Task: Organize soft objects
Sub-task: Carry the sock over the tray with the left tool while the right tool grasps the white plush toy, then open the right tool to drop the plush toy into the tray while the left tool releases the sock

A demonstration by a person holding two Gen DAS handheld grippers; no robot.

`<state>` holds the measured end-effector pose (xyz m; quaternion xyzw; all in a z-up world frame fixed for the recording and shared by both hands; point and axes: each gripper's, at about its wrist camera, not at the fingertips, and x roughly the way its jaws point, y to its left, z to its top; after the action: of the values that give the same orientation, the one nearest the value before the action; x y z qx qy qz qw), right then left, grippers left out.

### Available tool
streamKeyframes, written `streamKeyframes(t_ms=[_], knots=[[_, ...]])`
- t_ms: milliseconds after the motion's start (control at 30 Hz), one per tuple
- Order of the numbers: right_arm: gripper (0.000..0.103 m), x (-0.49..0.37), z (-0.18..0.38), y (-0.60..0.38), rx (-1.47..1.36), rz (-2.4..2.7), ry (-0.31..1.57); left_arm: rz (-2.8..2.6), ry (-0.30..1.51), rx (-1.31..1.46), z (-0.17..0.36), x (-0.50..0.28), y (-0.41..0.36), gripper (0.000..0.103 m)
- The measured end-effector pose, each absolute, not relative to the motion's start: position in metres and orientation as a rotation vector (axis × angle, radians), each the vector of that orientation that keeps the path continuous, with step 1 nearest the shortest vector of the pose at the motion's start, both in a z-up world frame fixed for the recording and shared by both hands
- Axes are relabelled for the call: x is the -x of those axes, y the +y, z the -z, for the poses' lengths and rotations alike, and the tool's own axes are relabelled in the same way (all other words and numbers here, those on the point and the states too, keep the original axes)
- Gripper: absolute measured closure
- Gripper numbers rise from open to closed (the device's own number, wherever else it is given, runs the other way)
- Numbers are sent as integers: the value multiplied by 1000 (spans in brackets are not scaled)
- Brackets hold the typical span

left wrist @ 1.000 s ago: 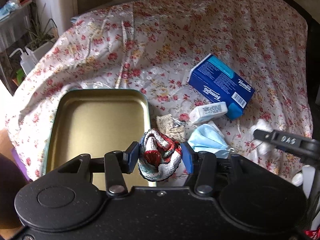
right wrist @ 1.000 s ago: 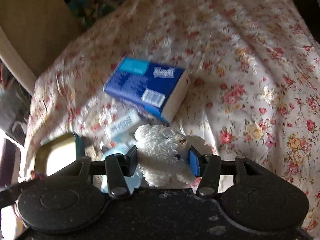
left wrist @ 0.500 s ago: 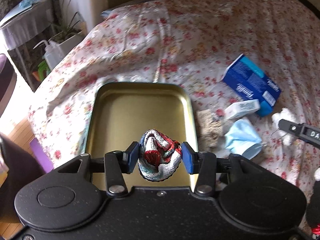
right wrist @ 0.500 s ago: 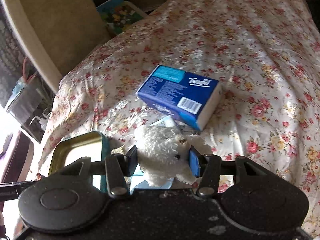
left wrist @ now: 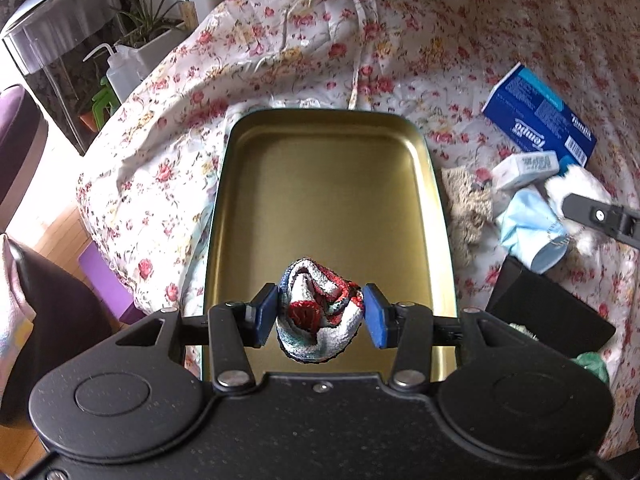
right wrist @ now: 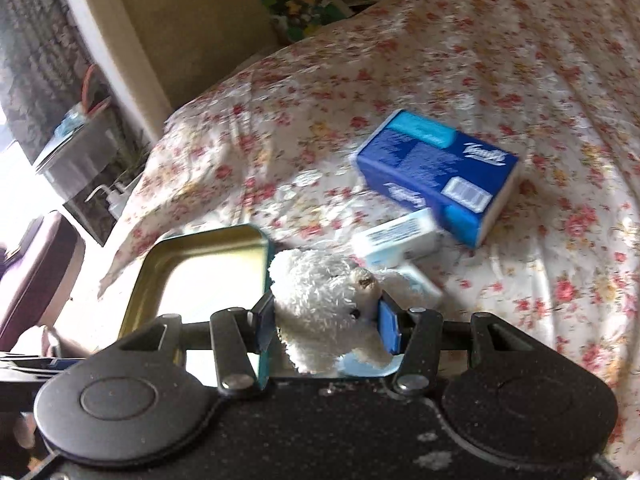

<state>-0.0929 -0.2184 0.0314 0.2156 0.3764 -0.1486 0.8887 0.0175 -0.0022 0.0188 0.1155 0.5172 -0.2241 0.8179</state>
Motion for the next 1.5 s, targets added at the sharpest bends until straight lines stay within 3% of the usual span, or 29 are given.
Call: streamKeyframes(t_ms=[633, 900, 1033, 1100, 1500], knots=[[52, 20, -58, -113, -397, 172, 781, 475, 1115, -191, -21, -16, 33, 57], [49, -8, -43, -100, -390, 196, 771, 471, 1123, -161, -22, -21, 42, 57], [34, -8, -39, -103, -411, 215, 766, 471, 1135, -150, -21, -22, 41, 47], [34, -6, -41, -104, -408, 224, 760, 471, 1123, -149, -23, -21, 41, 41], [33, 4, -44, -111, -412, 260, 781, 462, 1130, -159, -22, -21, 40, 41]])
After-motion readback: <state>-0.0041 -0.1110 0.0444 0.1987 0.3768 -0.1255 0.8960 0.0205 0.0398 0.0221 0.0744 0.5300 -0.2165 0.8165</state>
